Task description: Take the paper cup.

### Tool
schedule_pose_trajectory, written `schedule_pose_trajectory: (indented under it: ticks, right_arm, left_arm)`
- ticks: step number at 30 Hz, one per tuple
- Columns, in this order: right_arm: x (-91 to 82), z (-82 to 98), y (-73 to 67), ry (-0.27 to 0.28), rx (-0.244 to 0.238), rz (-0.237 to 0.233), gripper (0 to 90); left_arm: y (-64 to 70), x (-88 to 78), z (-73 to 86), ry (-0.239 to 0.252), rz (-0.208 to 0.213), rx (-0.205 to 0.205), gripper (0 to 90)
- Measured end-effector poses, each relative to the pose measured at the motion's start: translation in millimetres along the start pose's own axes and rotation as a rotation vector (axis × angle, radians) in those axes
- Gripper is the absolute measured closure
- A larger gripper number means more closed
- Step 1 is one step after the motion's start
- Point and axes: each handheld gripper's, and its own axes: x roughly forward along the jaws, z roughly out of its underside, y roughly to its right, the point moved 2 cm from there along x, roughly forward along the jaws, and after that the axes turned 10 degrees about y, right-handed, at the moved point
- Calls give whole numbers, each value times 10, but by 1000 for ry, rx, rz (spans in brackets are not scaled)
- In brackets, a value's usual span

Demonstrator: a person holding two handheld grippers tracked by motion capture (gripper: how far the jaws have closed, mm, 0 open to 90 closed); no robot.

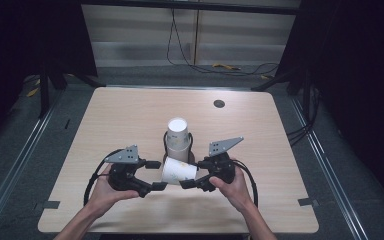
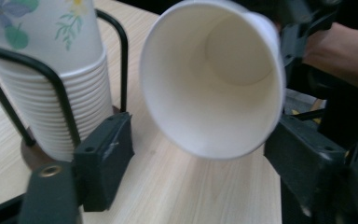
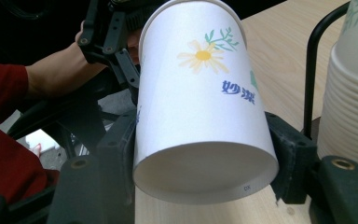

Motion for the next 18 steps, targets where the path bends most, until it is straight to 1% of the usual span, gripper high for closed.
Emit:
schedule_pose_trajectory:
  ticks: [2, 5, 6, 7, 9, 11, 13, 16, 18]
  right_arm:
    - [14, 3, -2, -5, -1, -1, 363]
    - [24, 9, -6, -6, -2, -1, 363]
    - [29, 11, -5, -7, -1, -3, 363]
    - [34, 12, -3, -9, -2, -2, 363]
    - [55, 15, -3, -9, -1, -6, 363]
    - [79, 22, -3, -18, -3, -8, 363]
    - [97, 26, -3, -22, -4, -12, 363]
    - [107, 18, -16, -21, -10, -12, 363]
    - [104, 2, -20, -19, -16, -10, 363]
  left_arm:
    - [-8, 5, -4, 14, 0, -7, 179]
    - [-8, 10, -4, 22, 4, 2, 178]
    - [-10, 7, -7, 24, 4, -1, 178]
    - [-10, 8, -10, 35, 7, -3, 179]
    - [-8, 11, -15, 50, 6, 5, 179]
    - [-6, 19, -16, 62, 13, -4, 179]
    - [-5, 29, -9, 68, 21, -1, 179]
    - [-16, 39, 2, 80, 35, -18, 179]
    - [-21, 49, 8, 82, 43, -23, 192]
